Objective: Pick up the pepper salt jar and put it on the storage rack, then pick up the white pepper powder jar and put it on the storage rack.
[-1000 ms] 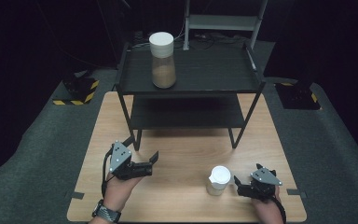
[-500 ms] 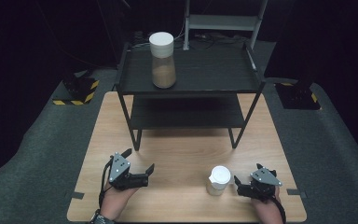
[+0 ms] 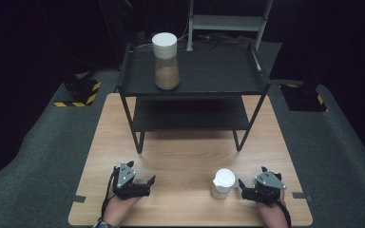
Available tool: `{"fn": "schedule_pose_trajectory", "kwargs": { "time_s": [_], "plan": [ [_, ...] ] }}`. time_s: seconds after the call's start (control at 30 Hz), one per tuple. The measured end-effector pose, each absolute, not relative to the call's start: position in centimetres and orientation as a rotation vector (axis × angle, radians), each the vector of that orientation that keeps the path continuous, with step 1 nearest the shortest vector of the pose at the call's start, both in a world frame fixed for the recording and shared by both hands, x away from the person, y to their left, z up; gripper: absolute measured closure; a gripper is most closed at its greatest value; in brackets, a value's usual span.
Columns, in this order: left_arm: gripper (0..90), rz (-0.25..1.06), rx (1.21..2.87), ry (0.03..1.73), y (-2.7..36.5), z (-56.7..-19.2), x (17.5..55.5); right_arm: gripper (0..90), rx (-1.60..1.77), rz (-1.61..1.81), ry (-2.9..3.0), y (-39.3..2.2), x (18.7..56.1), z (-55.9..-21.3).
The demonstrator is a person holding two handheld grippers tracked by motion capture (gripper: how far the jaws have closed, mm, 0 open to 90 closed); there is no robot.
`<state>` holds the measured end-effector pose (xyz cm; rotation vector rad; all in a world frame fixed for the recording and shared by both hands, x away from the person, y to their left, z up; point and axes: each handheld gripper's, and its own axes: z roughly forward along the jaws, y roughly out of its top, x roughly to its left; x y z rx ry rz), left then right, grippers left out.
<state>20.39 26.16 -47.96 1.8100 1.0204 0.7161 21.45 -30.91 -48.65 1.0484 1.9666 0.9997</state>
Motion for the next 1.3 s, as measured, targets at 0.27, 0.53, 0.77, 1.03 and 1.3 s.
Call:
{"fn": "schedule_pose_trajectory", "kwargs": {
  "time_s": [0.27,0.53,0.77,1.03,1.3],
  "plan": [
    [0.4,0.723,1.874,1.027,25.6,-48.2,20.8,0.0,1.039,1.002,1.972,-31.0,21.5,-48.7],
    [0.4,0.753,1.907,1.012,25.1,-48.3,20.8,0.0,1.037,1.004,1.973,-31.0,21.4,-48.7],
    [0.4,0.792,1.955,1.008,24.2,-48.0,20.8,0.0,1.049,1.006,1.953,-30.9,21.2,-48.8],
    [0.9,0.787,1.986,0.994,24.1,-47.8,21.0,0.0,1.031,1.006,1.956,-30.9,21.1,-48.8],
    [1.0,0.803,2.012,0.966,23.8,-47.8,20.8,0.0,1.014,1.036,1.952,-31.4,20.9,-49.1]
  ]
}}
